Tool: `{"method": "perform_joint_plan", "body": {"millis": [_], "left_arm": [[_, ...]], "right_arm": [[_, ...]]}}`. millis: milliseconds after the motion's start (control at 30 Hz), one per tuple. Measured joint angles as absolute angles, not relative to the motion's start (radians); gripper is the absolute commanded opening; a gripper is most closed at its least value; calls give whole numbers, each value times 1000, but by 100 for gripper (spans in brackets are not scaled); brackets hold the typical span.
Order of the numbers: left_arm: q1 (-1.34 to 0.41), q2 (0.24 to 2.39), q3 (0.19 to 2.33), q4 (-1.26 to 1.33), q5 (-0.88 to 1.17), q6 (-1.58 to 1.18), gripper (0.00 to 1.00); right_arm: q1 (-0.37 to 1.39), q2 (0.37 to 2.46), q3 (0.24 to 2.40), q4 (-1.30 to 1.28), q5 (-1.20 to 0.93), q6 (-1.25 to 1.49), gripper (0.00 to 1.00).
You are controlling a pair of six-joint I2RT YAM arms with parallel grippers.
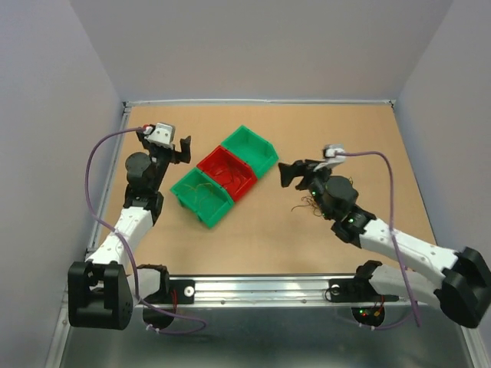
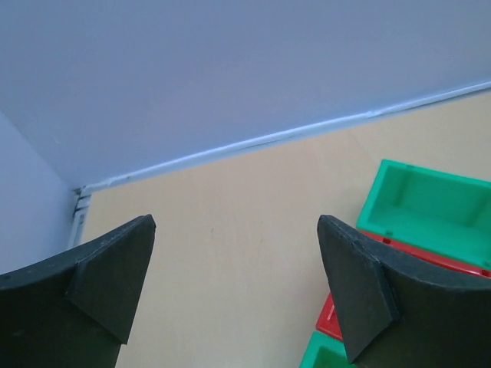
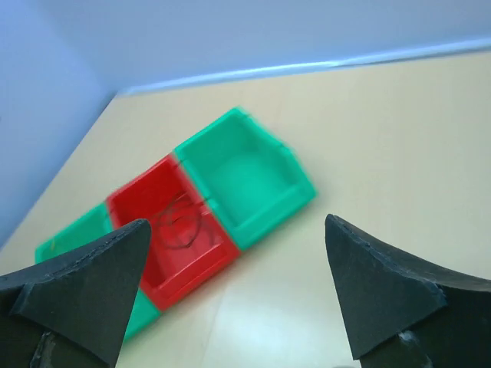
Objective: Untangle the cables
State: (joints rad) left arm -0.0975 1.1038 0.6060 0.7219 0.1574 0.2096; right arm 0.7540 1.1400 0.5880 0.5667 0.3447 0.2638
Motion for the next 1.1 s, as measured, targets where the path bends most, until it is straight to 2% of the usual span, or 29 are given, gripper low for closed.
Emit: {"method": "perform_joint_plan", "body": {"millis": [100, 167, 267, 400, 500, 600, 667, 767, 867, 1100], "left_arm": [[-103, 1098, 602, 737, 318, 181, 93], [-189, 1098, 605, 704, 347, 189, 93], [-453, 1118, 623, 650, 344, 268, 93], [-690, 1193, 686, 587, 364, 353, 91], [-735, 1283, 780, 530, 364, 397, 91], [-739, 1356, 846, 521, 361, 410, 93], [-739, 1385, 856, 537, 360, 404, 96], [-739, 1394, 827, 562, 356, 399, 96], [-740, 1385, 756, 596, 338, 389, 96], [-740, 1317, 679, 600, 316, 387, 96]], "right_arm": [[751, 911, 572, 319, 610, 406, 100], [749, 823, 574, 179, 710, 476, 98], [748, 758, 575, -39, 825, 591, 93], [747, 849, 592, -297, 891, 706, 92], [747, 973, 635, -392, 901, 751, 92], [733, 1065, 666, -452, 910, 794, 86], [702, 1080, 671, -472, 911, 809, 77], [655, 1088, 671, -467, 912, 807, 72], [607, 1084, 670, -423, 885, 763, 68], [516, 1112, 670, -206, 713, 636, 67]]}}
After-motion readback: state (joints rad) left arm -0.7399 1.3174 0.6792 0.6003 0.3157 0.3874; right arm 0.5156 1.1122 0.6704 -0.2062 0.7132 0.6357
